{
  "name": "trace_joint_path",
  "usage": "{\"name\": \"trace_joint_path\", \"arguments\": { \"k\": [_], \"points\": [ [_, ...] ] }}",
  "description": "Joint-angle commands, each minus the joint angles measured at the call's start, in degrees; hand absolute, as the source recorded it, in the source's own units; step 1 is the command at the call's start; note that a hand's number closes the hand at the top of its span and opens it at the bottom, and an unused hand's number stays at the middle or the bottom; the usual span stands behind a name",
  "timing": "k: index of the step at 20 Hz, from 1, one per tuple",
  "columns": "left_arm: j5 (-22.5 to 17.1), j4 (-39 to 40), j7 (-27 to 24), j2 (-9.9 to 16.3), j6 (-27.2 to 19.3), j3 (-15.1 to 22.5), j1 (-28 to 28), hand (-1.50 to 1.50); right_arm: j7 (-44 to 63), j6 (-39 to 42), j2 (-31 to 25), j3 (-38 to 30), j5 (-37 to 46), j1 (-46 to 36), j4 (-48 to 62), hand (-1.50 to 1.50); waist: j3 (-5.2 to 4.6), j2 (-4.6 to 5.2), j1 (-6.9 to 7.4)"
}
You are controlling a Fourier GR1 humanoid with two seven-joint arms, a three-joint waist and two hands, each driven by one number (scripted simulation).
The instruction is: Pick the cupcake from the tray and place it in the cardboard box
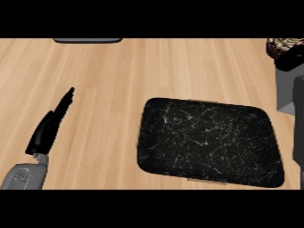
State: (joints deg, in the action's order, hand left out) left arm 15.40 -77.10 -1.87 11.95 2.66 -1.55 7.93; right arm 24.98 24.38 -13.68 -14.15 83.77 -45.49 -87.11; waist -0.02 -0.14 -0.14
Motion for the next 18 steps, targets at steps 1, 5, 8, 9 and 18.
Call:
{"name": "trace_joint_path", "arguments": {
  "k": [1, 5, 8, 9, 18],
  "points": [
    [0.83, 0.61, -0.89, -0.11, -0.28, 0.10, -0.83, 0.00, 2.24, 0.60, -2.69, -3.49, -1.42, 0.34, -3.56, 1.50, 0.01, 0.05, 0.02],
    [0.24, -0.71, 3.13, -0.11, 0.28, -0.60, 1.84, 0.00, -1.12, 1.47, -10.67, -9.91, -4.95, -2.26, 2.64, 1.50, 0.03, 0.13, 0.25],
    [1.26, 0.68, -0.37, -0.23, 0.24, 0.12, 0.54, 0.00, -1.74, -2.54, -12.68, -10.87, -5.29, -2.10, 10.09, 1.50, 0.02, 0.25, 0.50],
    [0.18, -3.20, 2.97, 0.27, 1.48, -0.17, 0.02, 0.00, -3.67, -1.33, -14.70, -11.64, -6.13, 0.83, 7.71, 1.50, 0.04, 0.11, 0.36],
    [0.94, 3.62, -0.12, -1.10, -0.17, -0.98, 3.19, 0.00, -6.18, -3.07, -18.11, -17.49, -10.52, 0.32, 28.84, 1.50, 0.03, 0.47, 0.45]
  ]
}}
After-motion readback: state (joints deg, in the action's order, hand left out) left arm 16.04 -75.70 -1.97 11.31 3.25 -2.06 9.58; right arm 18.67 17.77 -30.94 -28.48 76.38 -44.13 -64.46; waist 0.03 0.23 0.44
